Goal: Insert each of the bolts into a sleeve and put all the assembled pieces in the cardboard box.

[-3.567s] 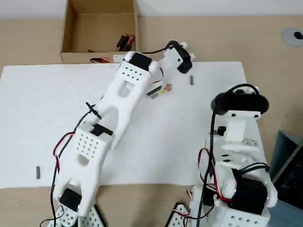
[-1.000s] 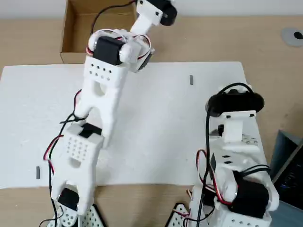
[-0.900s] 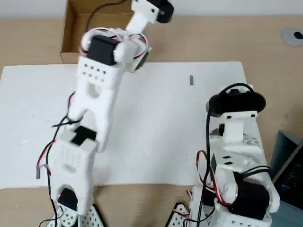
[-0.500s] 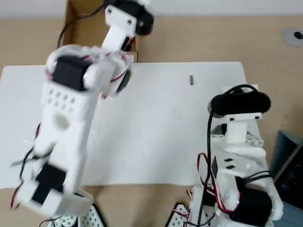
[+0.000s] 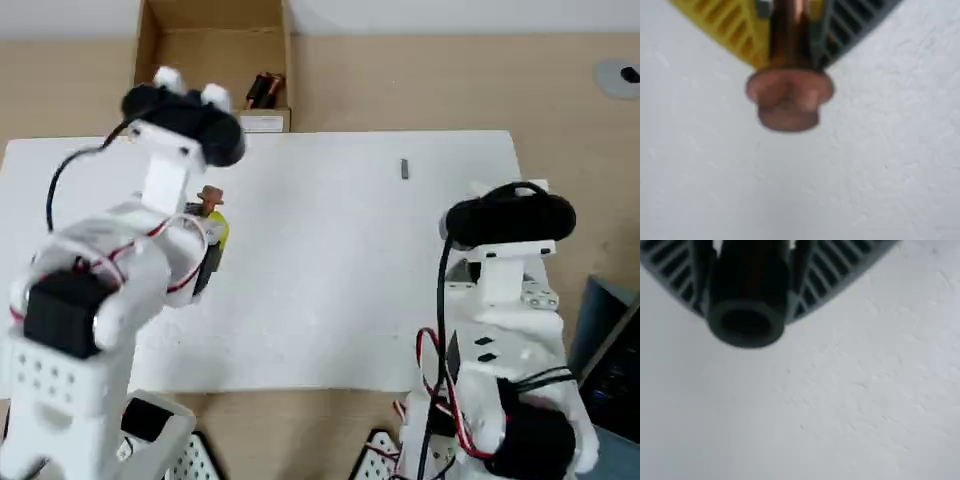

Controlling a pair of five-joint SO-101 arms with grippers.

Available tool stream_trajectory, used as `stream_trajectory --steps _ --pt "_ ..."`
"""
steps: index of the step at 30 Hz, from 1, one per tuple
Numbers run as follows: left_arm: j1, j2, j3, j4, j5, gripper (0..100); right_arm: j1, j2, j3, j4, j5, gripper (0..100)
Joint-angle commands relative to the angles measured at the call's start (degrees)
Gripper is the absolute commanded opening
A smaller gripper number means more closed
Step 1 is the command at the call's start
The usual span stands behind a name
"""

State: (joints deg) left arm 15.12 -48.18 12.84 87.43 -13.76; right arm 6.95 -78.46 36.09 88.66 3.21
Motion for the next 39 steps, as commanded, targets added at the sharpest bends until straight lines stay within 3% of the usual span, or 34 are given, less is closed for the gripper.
stream_trajectory --steps 1,5,15,19,27,39 --pt "-1.49 -9.63 10.55 -6.86 2.64 0 -5.41 -4.53 1.71 -1.67 0.09 0.9" --pt "-3.78 -20.35 21.98 -12.48 6.68 0 -8.92 -11.56 8.04 -4.75 -0.97 0.9" --pt "-9.41 -47.08 45.63 -22.68 14.42 0 -9.19 -20.26 20.97 -11.08 -1.49 0.9" --pt "-8.97 -57.01 50.37 -23.03 17.14 0 -15.25 -22.37 23.96 -13.63 -2.9 0.9" --pt "-9.05 -56.4 50.9 -26.11 28.66 0 -30.29 -27.03 33.1 -19.87 -11.16 0.9" --pt "-7.03 -56.4 50.9 -38.86 40.88 0 -45.76 -32.84 42.77 -29.27 -11.52 0.9"
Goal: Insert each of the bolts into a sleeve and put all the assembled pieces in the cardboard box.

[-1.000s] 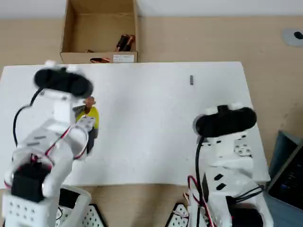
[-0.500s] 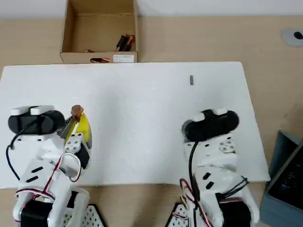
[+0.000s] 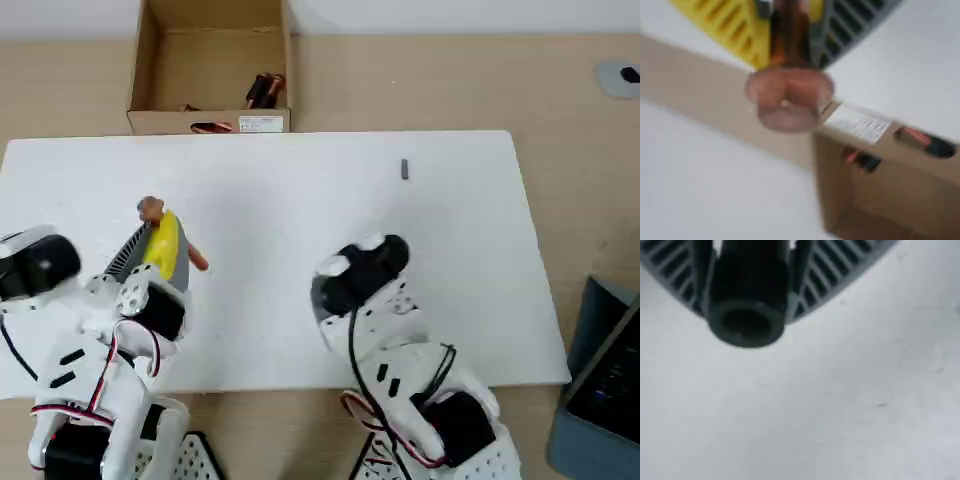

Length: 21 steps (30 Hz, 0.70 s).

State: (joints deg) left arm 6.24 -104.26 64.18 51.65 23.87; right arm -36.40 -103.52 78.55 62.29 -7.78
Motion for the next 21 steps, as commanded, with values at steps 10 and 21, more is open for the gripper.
stream_trajectory --steps 10,21 --pt "13.27 -0.31 0.0 -4.22 6.95 0 -9.45 -7.78 0.75 -5.1 -0.26 0.9" --pt "18.02 -0.31 6.15 -5.19 7.03 0 -12.0 -7.78 -0.31 -8.26 -0.18 0.9"
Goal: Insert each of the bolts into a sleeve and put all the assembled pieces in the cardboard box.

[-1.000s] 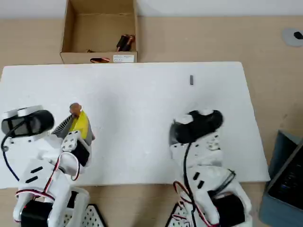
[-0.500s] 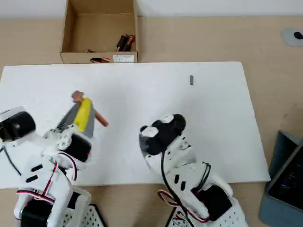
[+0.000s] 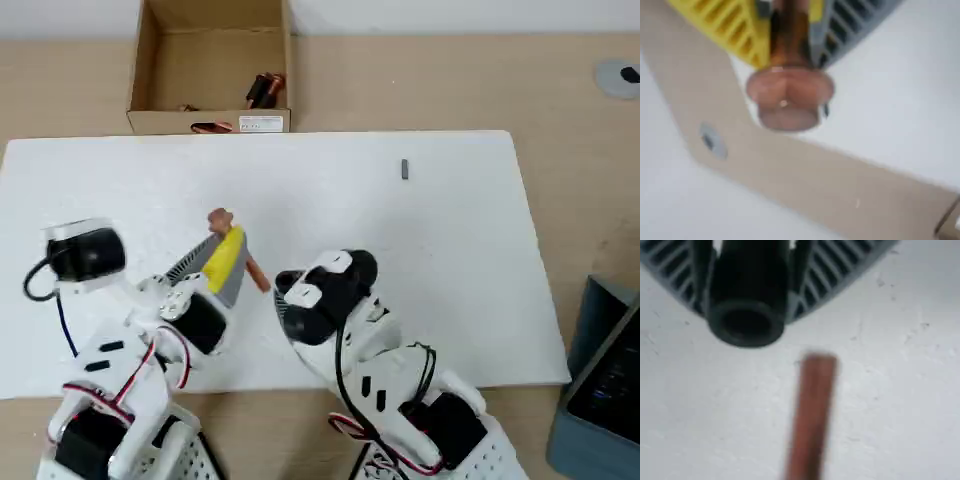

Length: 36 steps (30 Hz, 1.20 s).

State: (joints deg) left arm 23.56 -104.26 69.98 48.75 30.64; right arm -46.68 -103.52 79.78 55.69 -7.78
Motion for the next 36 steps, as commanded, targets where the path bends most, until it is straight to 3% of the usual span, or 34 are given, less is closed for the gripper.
stream_trajectory --steps 1,12,18,29,36 --pt "0.7 -0.31 1.05 -3.43 0.26 0 -2.42 -7.78 -1.8 -1.67 -0.18 0.9" --pt "0.88 -0.31 3.52 -7.38 0.0 0 -3.56 -7.78 -2.33 -1.67 -0.18 0.9" --pt "7.21 -0.31 3.08 -2.64 -0.18 0 -3.56 -7.78 -2.42 -1.67 -0.18 0.9" --pt "7.74 -0.31 3.52 -2.2 -9.67 0 -3.47 -7.78 -4.18 -1.32 -0.18 0.9" --pt "8.18 -0.31 3.52 -1.76 -10.46 0 -3.47 -7.78 -4.18 -1.41 -0.18 0.9"
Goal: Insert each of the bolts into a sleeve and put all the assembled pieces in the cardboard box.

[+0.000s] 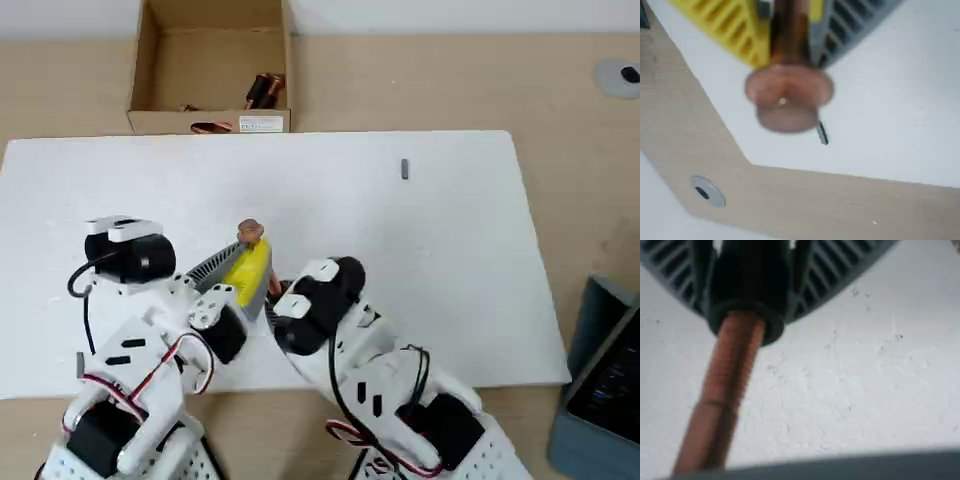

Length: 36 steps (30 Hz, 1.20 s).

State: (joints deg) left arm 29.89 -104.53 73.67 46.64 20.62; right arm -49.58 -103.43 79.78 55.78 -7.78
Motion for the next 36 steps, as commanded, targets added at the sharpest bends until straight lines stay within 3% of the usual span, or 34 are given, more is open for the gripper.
stream_trajectory --steps 1,4,8,14,22,29,36 --pt "1.93 -0.04 -0.18 0.35 -0.35 0 -0.57 -7.87 -4.18 -1.49 -0.18 0.9" --pt "1.93 -0.04 -0.44 1.14 -0.53 0 -0.57 -7.87 -4.18 -1.49 -0.18 0.9" --pt "2.55 -0.04 -2.9 8.7 -0.62 0 -0.57 -7.87 -4.18 -1.67 -0.18 0.9" --pt "10.29 -0.04 -6.59 20.75 -0.62 0 -0.57 -7.87 -4.09 -1.67 -0.18 0.9" --pt "12.22 0.04 -6.07 22.33 -0.7 1 -0.57 -7.87 -4.0 -1.67 -0.18 0.9" --pt "2.46 0.22 -6.59 26.9 -0.7 27 -0.57 -7.87 -3.91 -1.67 -0.18 0.9" --pt "-4.04 0.22 -11.43 30.42 -0.79 27 -0.57 -7.87 -3.74 -1.67 -0.18 0.9"
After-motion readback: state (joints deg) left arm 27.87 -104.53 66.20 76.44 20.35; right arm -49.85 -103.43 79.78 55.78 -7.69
